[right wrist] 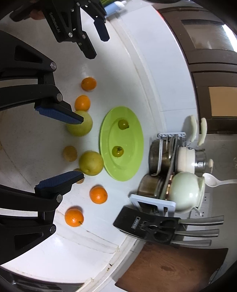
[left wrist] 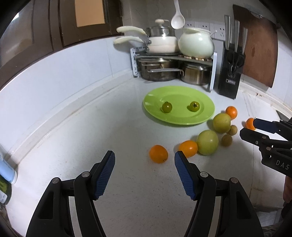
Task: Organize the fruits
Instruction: 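Withdraw both tools from the plate toward the remaining fruit, then grasp an orange with the left tool while the right tool grasps a brown fruit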
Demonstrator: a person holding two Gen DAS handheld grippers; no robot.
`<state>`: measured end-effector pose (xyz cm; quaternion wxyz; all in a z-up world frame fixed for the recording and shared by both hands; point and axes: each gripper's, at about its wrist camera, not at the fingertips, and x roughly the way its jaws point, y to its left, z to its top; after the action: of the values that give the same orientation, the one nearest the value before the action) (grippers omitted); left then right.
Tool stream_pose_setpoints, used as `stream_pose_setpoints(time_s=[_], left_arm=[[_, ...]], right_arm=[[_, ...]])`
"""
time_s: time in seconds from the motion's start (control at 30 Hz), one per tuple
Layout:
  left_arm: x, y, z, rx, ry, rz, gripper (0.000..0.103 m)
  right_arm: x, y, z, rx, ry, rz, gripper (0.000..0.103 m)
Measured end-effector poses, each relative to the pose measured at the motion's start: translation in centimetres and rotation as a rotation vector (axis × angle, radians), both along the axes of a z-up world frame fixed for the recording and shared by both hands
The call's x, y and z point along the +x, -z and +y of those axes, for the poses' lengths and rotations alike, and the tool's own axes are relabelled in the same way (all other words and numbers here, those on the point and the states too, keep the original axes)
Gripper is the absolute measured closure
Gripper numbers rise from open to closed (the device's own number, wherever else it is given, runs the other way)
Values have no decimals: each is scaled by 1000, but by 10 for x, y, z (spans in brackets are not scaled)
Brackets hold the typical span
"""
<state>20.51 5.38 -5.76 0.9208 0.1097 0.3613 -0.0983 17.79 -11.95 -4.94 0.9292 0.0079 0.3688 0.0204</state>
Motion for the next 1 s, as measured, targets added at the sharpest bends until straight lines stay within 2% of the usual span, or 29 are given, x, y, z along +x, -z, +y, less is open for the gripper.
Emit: stream_pose_setpoints(time_s=[0.4,0.63,1.0], left_arm=[[26,31,-12,13,38,67,36],[40,45,-19,12,50,95,37],[54,57,-24,-1,52,129,54]], right_arm=[[19,26,-7,7,6,72,49],[32,43,-13,46,6,129,49],[46,56,-15,54,-5,161,56]])
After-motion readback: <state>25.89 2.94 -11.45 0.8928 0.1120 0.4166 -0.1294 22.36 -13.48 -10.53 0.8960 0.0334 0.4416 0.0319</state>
